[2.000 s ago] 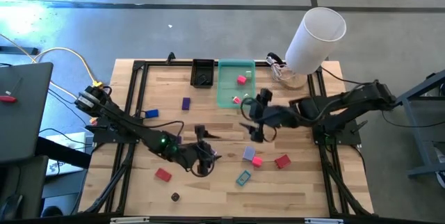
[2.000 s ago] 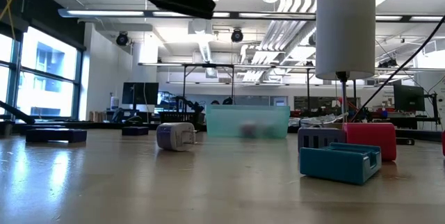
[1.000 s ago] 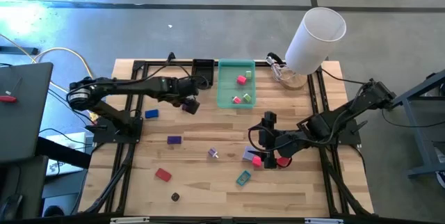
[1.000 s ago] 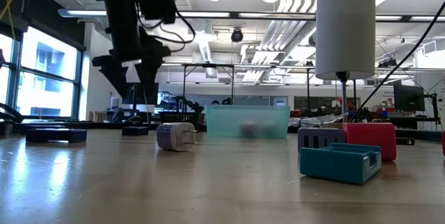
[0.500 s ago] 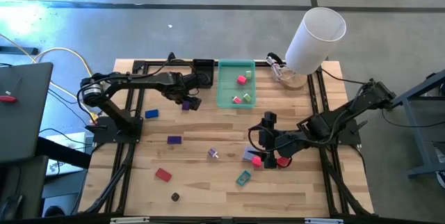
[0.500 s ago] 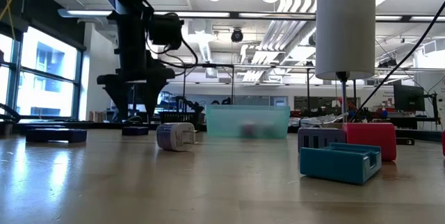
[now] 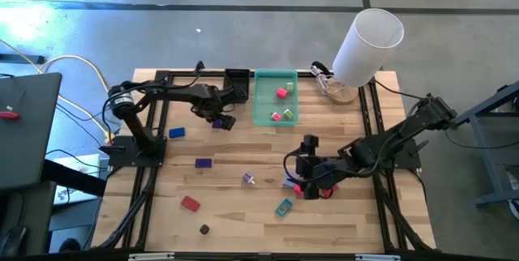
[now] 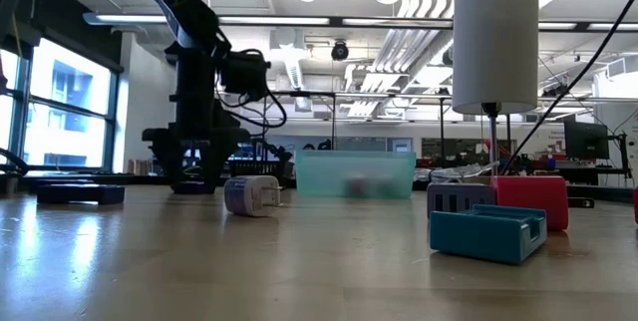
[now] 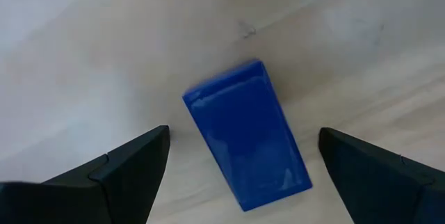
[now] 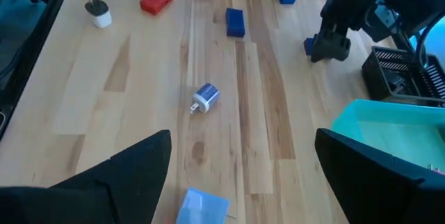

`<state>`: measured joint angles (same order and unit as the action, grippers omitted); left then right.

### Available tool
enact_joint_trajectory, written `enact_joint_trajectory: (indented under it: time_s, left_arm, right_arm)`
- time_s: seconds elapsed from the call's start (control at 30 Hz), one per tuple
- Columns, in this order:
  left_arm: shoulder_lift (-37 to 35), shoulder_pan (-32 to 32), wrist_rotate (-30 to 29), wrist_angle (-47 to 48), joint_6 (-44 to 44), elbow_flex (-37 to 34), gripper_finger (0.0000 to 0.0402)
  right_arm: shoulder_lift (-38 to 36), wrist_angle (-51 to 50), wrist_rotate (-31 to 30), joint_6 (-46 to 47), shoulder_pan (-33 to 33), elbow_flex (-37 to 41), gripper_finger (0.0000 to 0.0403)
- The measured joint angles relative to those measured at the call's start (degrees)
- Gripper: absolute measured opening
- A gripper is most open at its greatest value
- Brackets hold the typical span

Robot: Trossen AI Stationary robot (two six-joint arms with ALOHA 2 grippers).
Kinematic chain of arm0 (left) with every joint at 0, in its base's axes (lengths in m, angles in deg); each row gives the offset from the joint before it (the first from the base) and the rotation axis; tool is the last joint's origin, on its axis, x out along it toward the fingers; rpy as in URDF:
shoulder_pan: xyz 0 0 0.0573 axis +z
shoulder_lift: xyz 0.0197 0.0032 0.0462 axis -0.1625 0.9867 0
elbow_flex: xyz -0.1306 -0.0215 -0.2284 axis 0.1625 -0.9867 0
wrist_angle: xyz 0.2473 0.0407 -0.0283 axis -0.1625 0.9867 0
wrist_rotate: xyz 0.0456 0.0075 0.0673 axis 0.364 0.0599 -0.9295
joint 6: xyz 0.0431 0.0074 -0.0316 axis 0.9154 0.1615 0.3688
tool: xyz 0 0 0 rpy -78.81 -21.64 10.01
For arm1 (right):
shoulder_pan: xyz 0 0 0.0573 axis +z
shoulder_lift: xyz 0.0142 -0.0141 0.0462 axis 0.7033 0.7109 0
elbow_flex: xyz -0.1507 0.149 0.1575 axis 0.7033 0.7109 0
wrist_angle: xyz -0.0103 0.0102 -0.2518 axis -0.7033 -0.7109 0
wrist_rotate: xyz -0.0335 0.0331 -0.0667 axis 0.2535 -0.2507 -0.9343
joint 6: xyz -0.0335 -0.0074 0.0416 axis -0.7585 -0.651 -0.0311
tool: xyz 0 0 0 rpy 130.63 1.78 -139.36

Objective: Pick & Place Office items
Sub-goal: Put the top purple digital clock into the black bin

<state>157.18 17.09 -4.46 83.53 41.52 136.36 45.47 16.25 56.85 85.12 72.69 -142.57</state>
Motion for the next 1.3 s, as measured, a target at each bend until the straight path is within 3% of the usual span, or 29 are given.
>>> enact_joint_trajectory:
  time_s: [0.4,0.67,1.0,1.2,1.3]
  left_arm:
    - [2.4,-0.5,-0.4,0.0,1.2,0.0,0.0359]
    - [2.7,-2.7,-4.3,0.0,0.2,-0.1,0.0350]
    - [2.8,-1.3,0.0,-1.0,-1.4,-0.2,0.0231]
    - [2.8,-1.1,0.1,-2.2,2.4,-0.2,0.0154]
    - [2.8,-1.7,-0.3,-2.5,3.8,-0.2,0.0145]
  right_arm:
    - [0.0,0.0,-0.2,-0.1,-0.3,0.0,0.0344]
    - [0.0,0.0,-0.2,-0.1,-0.2,0.0,0.0344]
    - [0.0,0.0,-0.2,-0.1,-0.2,0.0,0.0344]
    - [0.0,0.0,-0.2,-0.1,-0.2,0.0,0.0344]
    - [0.0,0.0,-0.2,-0.1,-0.2,0.0,0.0344]
